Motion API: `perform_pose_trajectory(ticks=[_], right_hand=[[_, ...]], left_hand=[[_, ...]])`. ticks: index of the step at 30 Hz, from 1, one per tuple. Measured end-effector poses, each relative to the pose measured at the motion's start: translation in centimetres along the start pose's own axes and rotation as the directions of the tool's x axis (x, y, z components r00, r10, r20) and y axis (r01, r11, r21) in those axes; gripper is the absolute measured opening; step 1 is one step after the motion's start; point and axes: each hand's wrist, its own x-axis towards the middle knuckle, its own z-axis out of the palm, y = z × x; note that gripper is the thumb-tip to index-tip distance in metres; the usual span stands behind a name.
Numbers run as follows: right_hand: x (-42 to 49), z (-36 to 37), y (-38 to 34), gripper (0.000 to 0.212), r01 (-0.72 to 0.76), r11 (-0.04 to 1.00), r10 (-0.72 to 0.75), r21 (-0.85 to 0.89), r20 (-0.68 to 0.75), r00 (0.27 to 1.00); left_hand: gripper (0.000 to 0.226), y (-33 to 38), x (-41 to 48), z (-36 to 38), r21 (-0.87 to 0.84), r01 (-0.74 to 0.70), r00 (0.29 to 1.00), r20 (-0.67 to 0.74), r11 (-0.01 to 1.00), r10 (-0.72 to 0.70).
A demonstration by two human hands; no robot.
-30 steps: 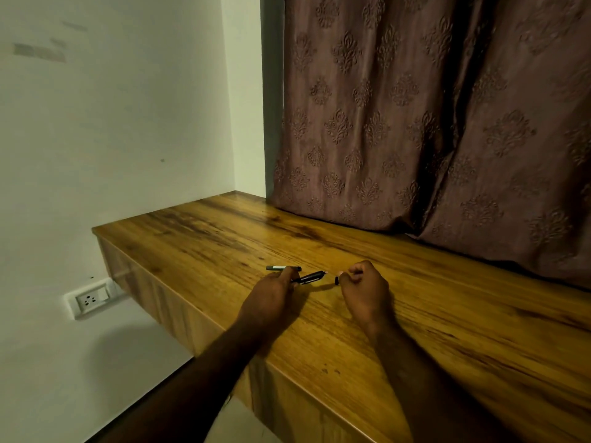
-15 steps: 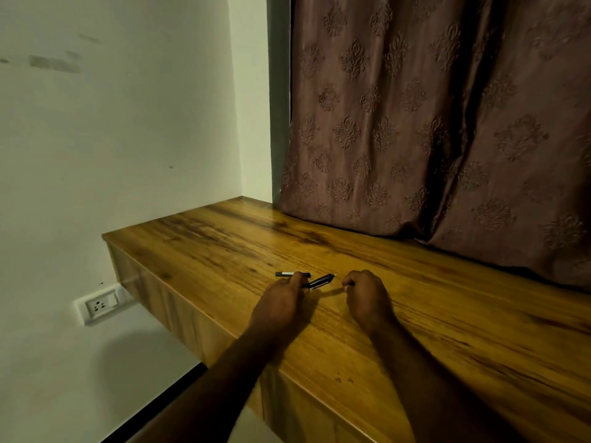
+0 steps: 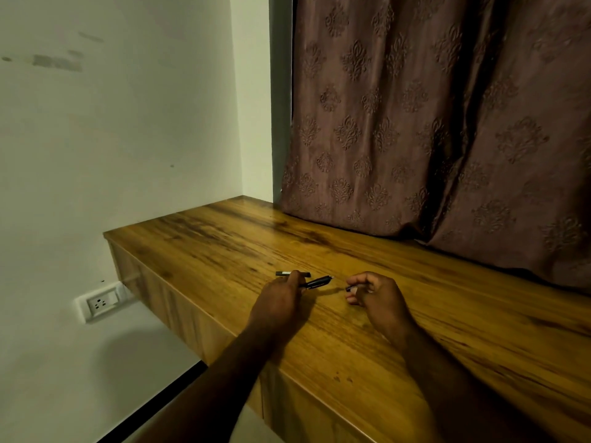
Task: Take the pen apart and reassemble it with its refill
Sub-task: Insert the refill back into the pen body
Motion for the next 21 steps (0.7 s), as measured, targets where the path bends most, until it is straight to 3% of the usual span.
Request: perform_pose_trajectory(ticks=[2,4,21], right_hand=[[-0.20,-0.45,-0.20,0.017,-0.041,0.984,0.042,0.176,0.003,0.999],[-0.25,-0.54,-0.28,0.013,-0.058,0.968,0.057,0.244,0.011,0.998],[-0.88,0.15,-0.88,0.014,0.015,0.985,-0.023,0.174,0.047,0.999]], left_hand=[[0.031,0.01,0.05,-0.10,-0.003,0.002,1.000,0.010,1.000,-0.002],[0.034,0.00,0.05,-0.11,0.003,-0.006,1.000,0.016,1.000,0.006],[0.041,-0.12,0.00,-0.01,-0.016,-0.058,0.998,0.028,0.998,0.058]])
